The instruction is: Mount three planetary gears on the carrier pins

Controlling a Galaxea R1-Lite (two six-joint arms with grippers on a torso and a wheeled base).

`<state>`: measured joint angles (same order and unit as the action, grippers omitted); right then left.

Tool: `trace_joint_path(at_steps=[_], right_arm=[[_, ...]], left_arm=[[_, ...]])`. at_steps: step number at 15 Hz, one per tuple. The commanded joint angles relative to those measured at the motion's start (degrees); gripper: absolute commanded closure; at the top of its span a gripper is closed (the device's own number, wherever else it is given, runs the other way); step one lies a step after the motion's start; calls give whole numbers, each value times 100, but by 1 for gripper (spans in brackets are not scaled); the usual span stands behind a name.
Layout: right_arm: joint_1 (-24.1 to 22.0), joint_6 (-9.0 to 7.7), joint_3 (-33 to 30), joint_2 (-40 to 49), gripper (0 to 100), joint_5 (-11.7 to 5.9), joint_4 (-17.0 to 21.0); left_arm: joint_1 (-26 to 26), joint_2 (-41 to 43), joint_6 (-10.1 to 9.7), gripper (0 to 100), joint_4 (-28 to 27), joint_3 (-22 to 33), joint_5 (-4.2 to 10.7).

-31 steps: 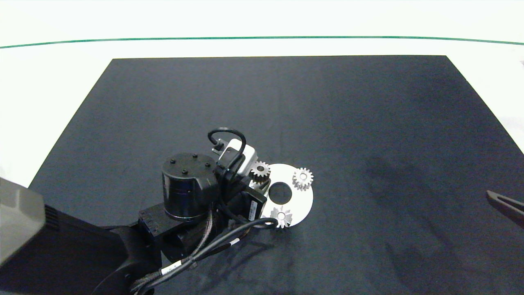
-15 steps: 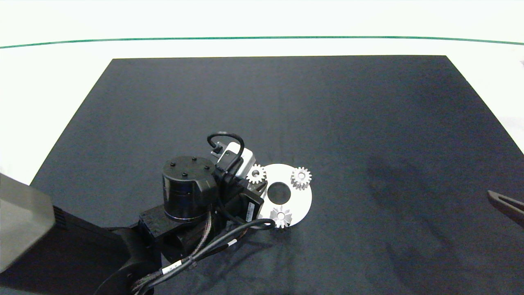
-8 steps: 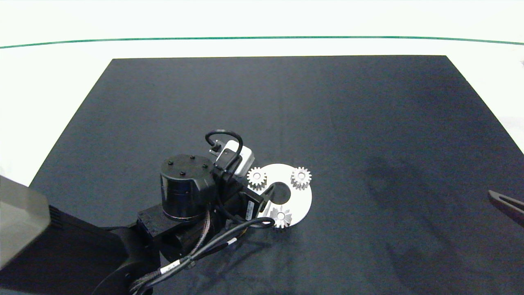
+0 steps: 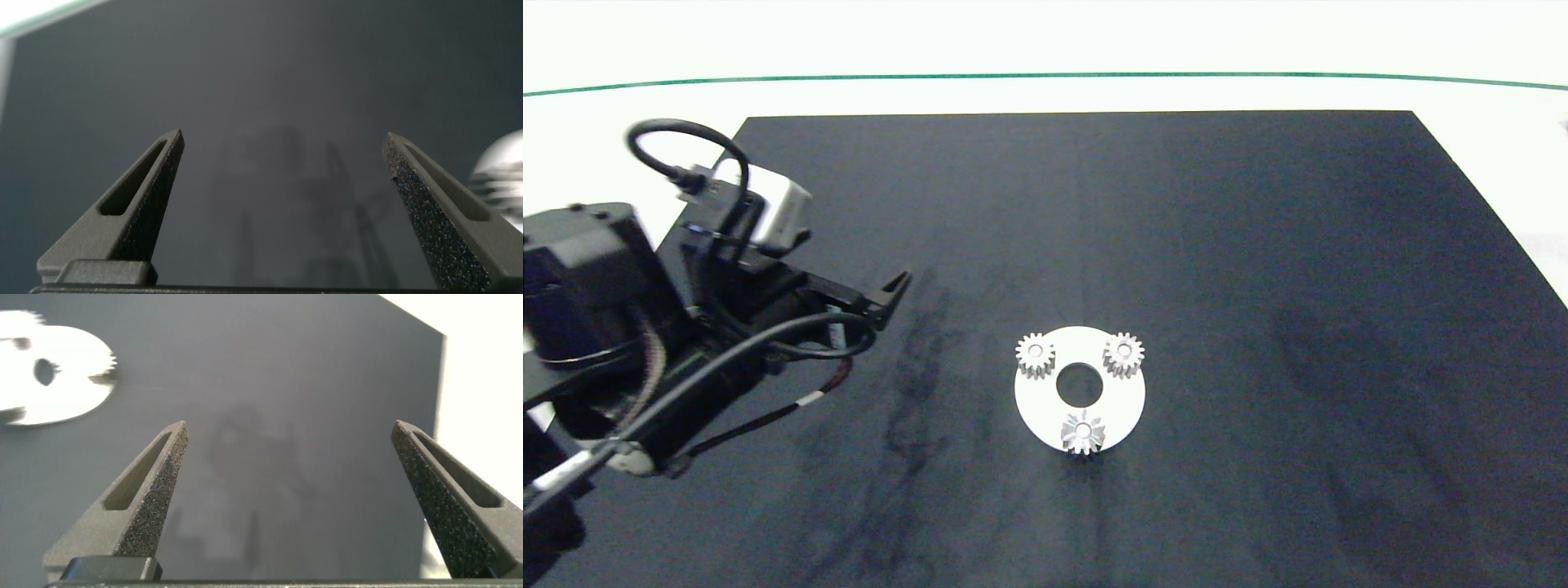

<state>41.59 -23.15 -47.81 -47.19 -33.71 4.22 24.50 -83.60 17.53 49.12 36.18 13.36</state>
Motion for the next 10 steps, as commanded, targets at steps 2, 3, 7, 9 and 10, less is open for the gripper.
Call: trace_joint_path(at_steps=[2, 3, 7, 9, 10], right_arm=[[-1154, -164, 404, 905, 0, -646, 0], [-1786, -137, 606, 1247, 0, -769, 0], [-3456, 65, 1494, 2812, 0, -813, -17], [-3606, 83, 2074, 3612, 0, -813, -17], [-3694, 100, 2267, 3954, 0, -830, -17]], left_arm=[[-1404, 2814, 277, 0, -1097, -691, 17], [-1413, 3351, 277, 0, -1282, -876, 9], [-1949, 5671, 321, 0, -2363, -1799, 26], [-2318, 6980, 339, 0, -3127, -1887, 26], [-2354, 7517, 339, 0, -3549, -1878, 26]])
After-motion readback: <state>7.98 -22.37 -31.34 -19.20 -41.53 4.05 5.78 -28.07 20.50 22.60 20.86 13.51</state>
